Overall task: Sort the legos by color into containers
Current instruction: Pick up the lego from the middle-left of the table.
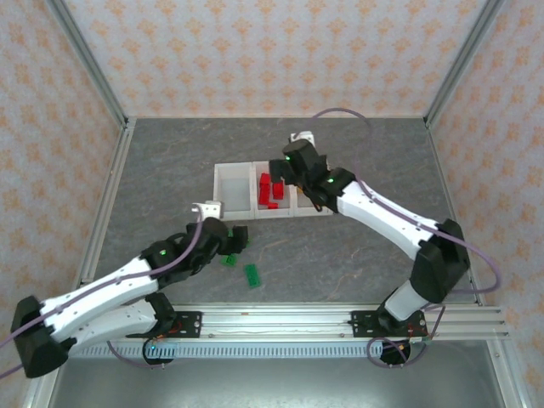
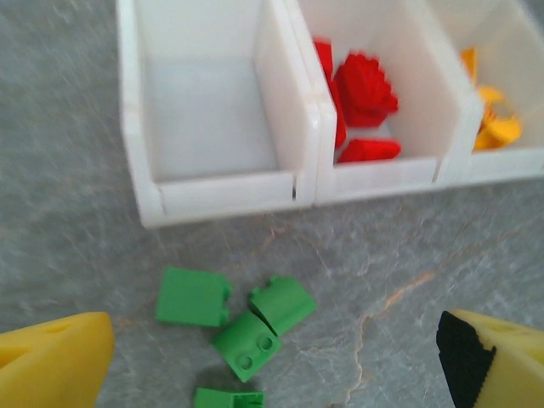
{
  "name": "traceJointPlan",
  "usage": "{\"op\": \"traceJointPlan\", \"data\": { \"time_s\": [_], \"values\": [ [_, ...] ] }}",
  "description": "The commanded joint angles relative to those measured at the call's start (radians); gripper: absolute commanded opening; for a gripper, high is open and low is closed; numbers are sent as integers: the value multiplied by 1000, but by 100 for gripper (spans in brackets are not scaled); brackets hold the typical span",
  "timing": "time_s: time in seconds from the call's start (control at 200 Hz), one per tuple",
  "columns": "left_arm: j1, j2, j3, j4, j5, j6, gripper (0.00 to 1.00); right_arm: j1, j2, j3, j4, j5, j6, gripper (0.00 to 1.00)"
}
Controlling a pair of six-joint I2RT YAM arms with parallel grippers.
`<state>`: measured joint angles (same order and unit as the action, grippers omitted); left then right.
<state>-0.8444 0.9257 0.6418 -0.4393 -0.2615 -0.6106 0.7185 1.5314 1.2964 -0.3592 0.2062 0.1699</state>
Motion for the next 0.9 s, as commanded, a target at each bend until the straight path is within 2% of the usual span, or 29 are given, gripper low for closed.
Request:
{"op": "traceJointPlan", "data": {
  "time_s": [0.0, 0.135, 0.26, 0.34, 0.45, 0.601, 0.751, 0.896],
  "values": [
    [-8, 112, 38, 24, 73, -78, 99, -40, -104, -100, -24, 40, -28, 100],
    [-28, 202, 80, -46, 70, -198, 96, -72, -199, -210, 0, 26, -31, 100],
    [-95, 214, 57, -49, 70, -396, 92, -77, -226, -266, -1, 38, -34, 100],
    [-177, 249, 71, -111, -8, -545, 92, -77, -225, -289, -3, 51, -38, 100],
    [-255, 359, 161, -258, -71, -662, 93, -77, -228, -305, 0, 58, -34, 100],
    [-309, 540, 281, -380, -46, -738, 91, -77, -230, -300, 2, 51, -31, 100],
    [-327, 632, 294, -337, 20, -756, 83, -77, -236, -303, -2, 45, -28, 100],
    [-326, 683, 297, -334, 49, -753, 79, -77, -241, -304, -13, 50, -23, 100]
  ]
}}
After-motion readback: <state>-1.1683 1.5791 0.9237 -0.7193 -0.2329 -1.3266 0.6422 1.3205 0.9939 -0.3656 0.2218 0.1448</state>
